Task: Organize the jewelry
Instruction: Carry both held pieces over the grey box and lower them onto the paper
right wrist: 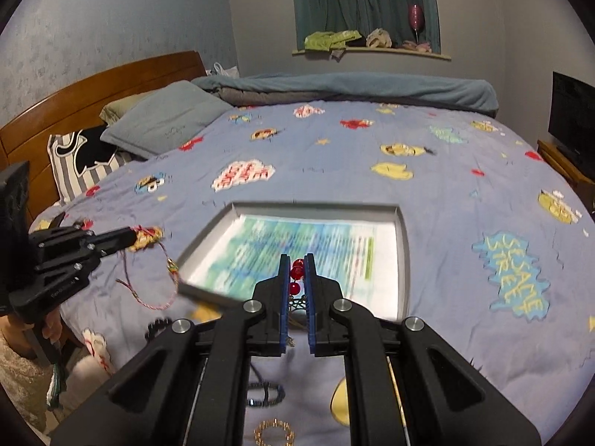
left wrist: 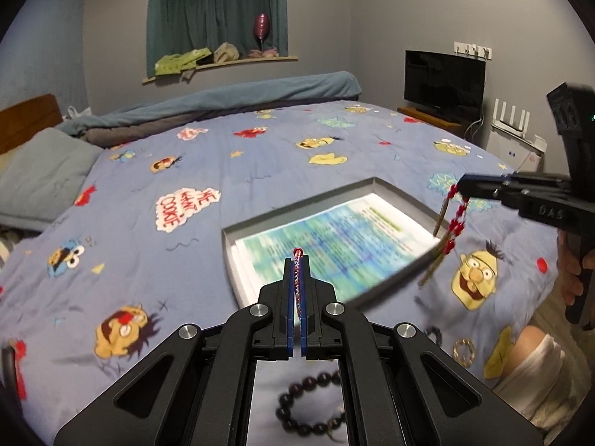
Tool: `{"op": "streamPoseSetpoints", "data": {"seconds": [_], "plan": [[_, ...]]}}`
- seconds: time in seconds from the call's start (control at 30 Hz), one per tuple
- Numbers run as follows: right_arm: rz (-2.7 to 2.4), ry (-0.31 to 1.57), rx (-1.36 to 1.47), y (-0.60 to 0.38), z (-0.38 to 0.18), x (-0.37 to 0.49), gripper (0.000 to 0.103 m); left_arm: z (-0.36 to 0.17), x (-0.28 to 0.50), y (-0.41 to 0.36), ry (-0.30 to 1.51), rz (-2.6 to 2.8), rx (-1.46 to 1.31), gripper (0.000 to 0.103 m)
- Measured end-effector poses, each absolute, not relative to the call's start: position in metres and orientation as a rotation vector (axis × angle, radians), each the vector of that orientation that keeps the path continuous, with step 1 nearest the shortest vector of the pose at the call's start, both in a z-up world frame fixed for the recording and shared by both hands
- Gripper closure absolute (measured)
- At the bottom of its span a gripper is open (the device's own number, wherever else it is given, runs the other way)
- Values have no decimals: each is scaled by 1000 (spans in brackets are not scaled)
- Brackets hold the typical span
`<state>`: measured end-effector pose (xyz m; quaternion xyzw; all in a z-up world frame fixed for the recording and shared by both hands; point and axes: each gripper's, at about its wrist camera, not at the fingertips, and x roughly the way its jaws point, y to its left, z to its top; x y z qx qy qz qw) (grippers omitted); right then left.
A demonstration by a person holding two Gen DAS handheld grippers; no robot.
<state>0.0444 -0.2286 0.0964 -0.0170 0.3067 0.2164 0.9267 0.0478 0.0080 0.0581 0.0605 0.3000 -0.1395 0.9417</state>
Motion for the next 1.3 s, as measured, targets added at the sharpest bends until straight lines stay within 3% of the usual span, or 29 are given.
{"op": "streamPoseSetpoints", "data": {"seconds": [0.33, 0.7, 1.03, 1.3], "plan": [[364, 587, -27, -223, 117, 116, 96, 53, 135, 10, 663, -251, 111, 100], [298, 666, 89, -237, 60, 194, 96, 10, 209, 9, 748, -211, 35, 100], [227, 818, 14, -234, 20, 227, 96, -42, 244, 2, 916, -167, 85, 100], [213, 848, -29, -226, 6, 222, 96, -42, 241, 1, 909, -154, 94, 100]]}}
